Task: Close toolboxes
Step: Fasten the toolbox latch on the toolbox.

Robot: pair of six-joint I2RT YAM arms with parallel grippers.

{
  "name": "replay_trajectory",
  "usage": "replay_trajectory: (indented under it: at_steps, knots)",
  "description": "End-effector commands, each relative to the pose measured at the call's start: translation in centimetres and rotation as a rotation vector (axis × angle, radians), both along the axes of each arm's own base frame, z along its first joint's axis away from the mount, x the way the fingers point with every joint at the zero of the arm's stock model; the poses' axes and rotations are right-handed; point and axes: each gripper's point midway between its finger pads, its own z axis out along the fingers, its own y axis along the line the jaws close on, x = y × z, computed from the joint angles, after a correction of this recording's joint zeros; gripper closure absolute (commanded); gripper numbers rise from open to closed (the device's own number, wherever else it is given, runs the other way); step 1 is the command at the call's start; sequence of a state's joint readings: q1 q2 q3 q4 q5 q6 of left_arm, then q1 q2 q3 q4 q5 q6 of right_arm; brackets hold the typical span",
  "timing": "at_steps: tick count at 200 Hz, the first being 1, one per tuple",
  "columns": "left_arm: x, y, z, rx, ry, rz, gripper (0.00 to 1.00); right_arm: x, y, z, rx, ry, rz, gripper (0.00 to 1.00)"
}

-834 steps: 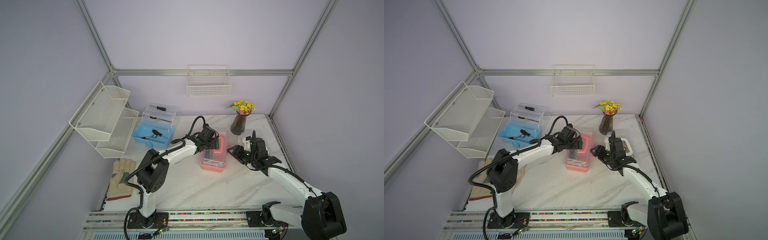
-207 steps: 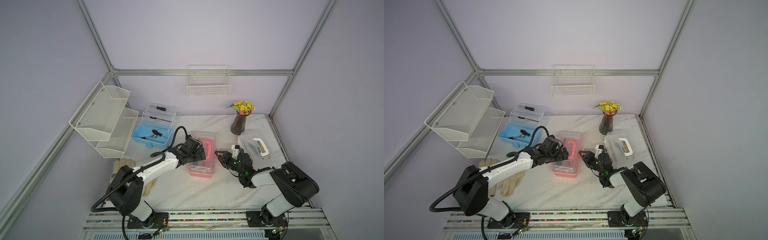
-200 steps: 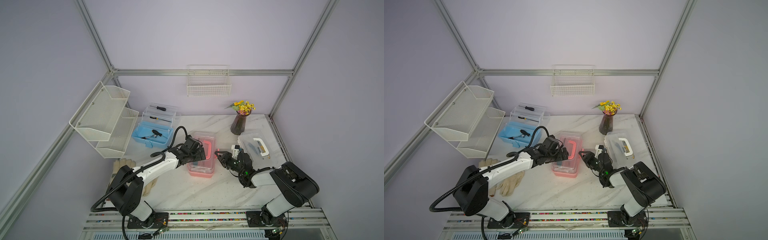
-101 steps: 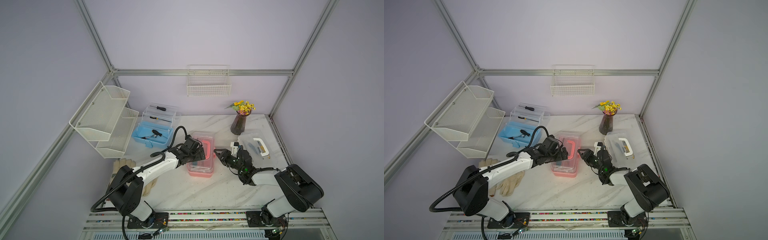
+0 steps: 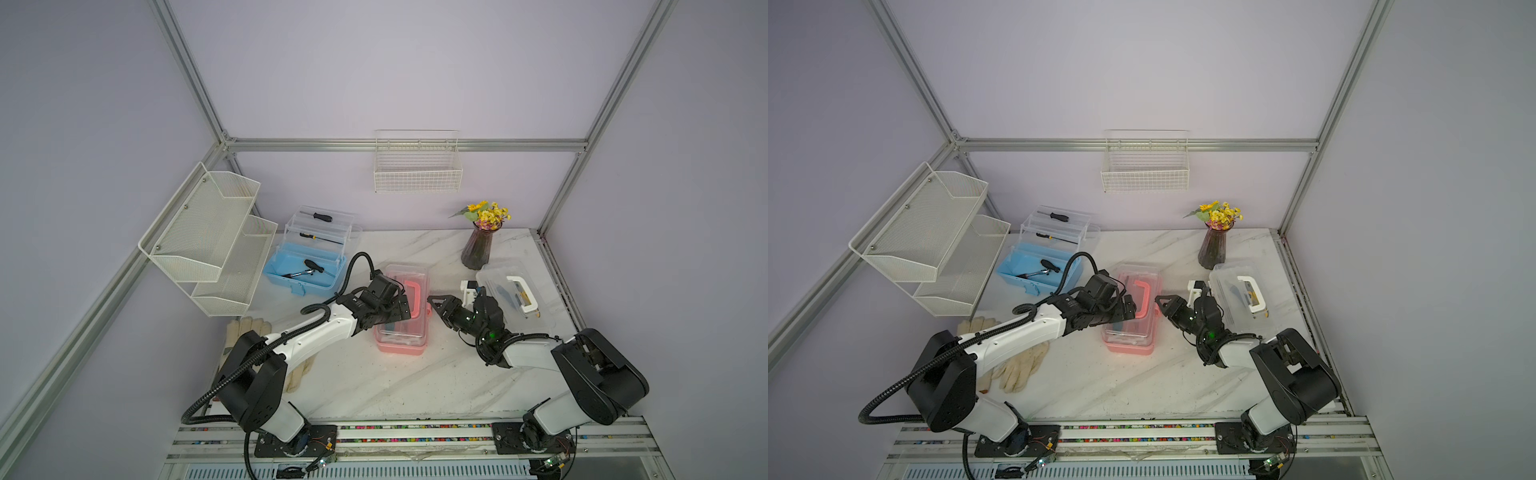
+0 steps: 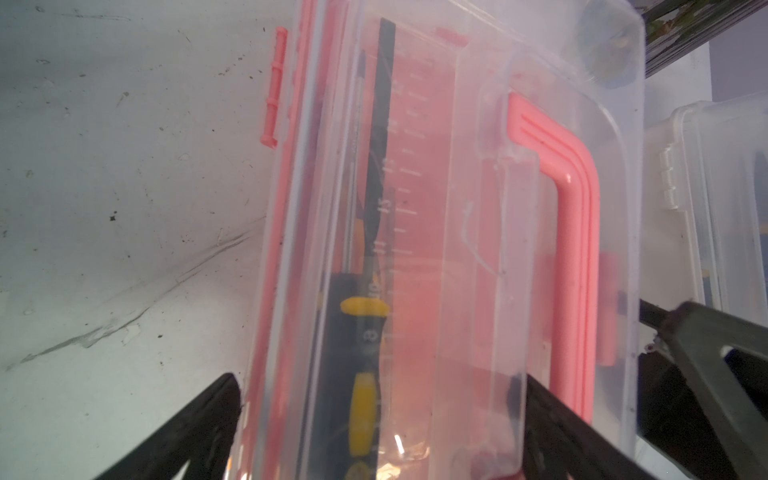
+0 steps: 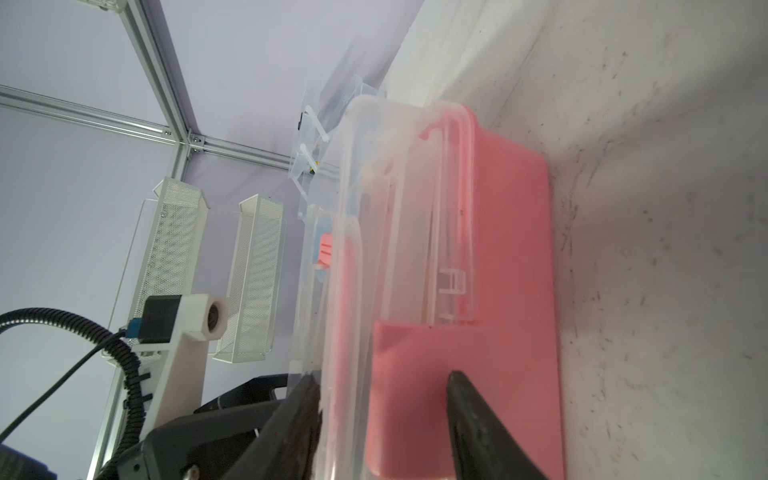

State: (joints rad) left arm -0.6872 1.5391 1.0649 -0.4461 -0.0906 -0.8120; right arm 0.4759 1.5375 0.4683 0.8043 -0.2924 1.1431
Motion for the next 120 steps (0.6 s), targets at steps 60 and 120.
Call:
replay_trajectory:
  at_steps: [60,120]
  knots:
    - [-1.9,0.4,-3.0,0.036,0.096,-0.022,0.01,-0.5,1.7,0.0,0.045,0.010,0.071,0.57]
    - [-1.8,0.1,-3.2,0.031,0.100,-0.028,0.01,-0.6,2.2,-0.8,0.052,0.031,0.090,0.59]
